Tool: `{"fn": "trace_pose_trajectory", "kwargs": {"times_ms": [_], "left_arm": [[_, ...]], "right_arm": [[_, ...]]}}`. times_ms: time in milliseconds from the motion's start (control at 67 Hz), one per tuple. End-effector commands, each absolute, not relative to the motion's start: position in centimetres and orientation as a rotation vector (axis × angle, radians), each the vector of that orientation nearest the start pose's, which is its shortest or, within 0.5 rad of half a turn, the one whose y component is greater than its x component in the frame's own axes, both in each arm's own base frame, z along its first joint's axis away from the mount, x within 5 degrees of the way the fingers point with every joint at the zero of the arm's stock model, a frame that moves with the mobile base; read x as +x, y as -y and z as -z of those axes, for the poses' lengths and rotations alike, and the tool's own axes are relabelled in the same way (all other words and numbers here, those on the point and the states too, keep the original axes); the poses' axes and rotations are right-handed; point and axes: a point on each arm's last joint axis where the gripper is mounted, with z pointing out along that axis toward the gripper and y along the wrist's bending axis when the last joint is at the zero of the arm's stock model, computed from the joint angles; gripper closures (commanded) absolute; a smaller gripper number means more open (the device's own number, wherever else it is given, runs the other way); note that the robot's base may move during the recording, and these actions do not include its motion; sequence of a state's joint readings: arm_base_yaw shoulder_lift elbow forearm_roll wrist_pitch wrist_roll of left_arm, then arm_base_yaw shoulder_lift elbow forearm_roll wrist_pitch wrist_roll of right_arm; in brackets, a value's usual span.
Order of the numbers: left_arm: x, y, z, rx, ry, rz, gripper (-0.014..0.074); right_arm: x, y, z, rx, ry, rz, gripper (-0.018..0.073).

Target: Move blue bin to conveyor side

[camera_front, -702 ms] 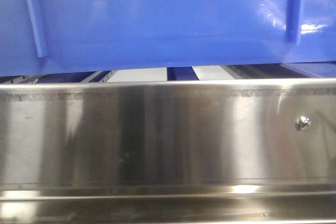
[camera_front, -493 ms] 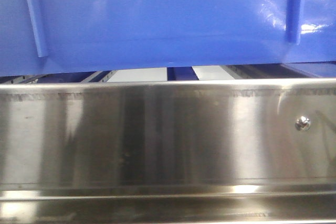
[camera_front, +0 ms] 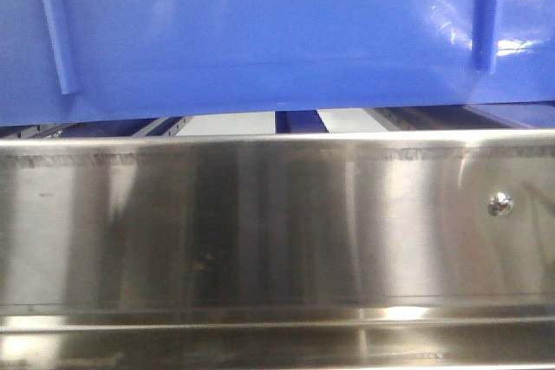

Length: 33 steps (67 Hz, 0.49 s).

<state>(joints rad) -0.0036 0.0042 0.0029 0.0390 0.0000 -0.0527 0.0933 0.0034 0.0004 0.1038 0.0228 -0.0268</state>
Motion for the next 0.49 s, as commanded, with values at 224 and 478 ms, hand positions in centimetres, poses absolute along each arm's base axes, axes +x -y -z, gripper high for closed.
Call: {"fn": "trace_pose_trajectory", "kwargs": {"times_ms": [224, 478], "left_arm": [[4.6, 0.0, -25.6, -0.008, -1.447, 0.017, 0.0572], [2.2, -0.1, -33.7, -0.021, -1.542, 0.007, 0.0292]], "right_arm": [[5.0, -0.5, -24.4, -0.012, -1.393, -0.141, 0.0636], [1.7, -0.4, -32.9, -0.032, -1.3, -0.157, 0.0405]]}}
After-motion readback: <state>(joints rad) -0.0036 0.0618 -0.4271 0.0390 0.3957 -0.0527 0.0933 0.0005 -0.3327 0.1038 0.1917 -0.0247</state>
